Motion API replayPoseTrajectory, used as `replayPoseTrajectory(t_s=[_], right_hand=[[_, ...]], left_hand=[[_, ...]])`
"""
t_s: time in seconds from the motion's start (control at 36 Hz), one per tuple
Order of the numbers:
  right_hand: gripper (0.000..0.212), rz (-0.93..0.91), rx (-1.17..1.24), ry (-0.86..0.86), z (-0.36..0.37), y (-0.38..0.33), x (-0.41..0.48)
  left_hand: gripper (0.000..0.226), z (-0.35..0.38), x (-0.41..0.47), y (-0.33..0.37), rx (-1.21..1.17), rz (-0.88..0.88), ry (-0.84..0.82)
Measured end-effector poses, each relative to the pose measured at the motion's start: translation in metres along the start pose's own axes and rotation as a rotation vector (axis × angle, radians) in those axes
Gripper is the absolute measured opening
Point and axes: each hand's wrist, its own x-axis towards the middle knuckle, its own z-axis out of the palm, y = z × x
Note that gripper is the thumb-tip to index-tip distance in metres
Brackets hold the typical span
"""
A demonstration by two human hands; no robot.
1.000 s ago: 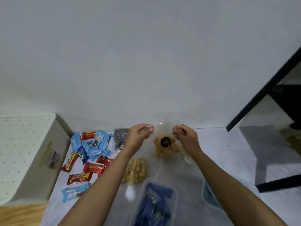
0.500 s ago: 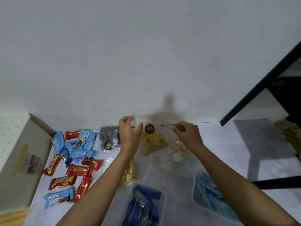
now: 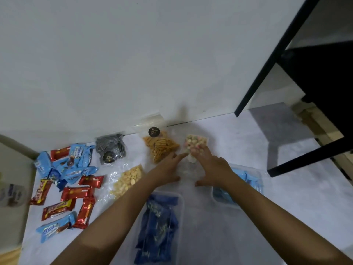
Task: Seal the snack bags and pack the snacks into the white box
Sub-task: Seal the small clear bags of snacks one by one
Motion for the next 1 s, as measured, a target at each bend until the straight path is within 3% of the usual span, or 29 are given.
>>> replayPoseTrajectory(t_s=[0.17, 0.39, 0.56, 0.67, 0.81, 1.0], right_hand=[[0.111, -0.013, -0.011, -0.003, 0.008, -0.007, 0.005], [0.069, -0.013, 0.28, 0.124, 0.004, -0.009, 0.005], [0.021, -0.089, 0.404, 0.487, -0.02, 0.002, 0.003], [0.006, -0.056, 0.6, 0.604, -0.049, 0.007, 0.002], [0.007, -0.009, 1.108, 0.497, -0.069, 0.008, -0.011], [0.013, 0.056, 1.307, 0.38, -0.042, 0.01, -0.011]], left_hand=[[0.071, -0.001, 0.002, -0.001, -0.035, -0.016, 0.089], [0.047, -0.015, -0.01, 0.0, -0.149, 0.003, 0.226], [0.028, -0.045, -0.013, 0.013, -0.361, 0.049, 0.45], [0.017, -0.069, -0.015, 0.033, -0.443, 0.044, 0.531], [0.015, -0.081, -0.018, 0.044, -0.435, 0.073, 0.581], [0.012, -0.054, -0.019, 0.037, -0.47, 0.026, 0.641]])
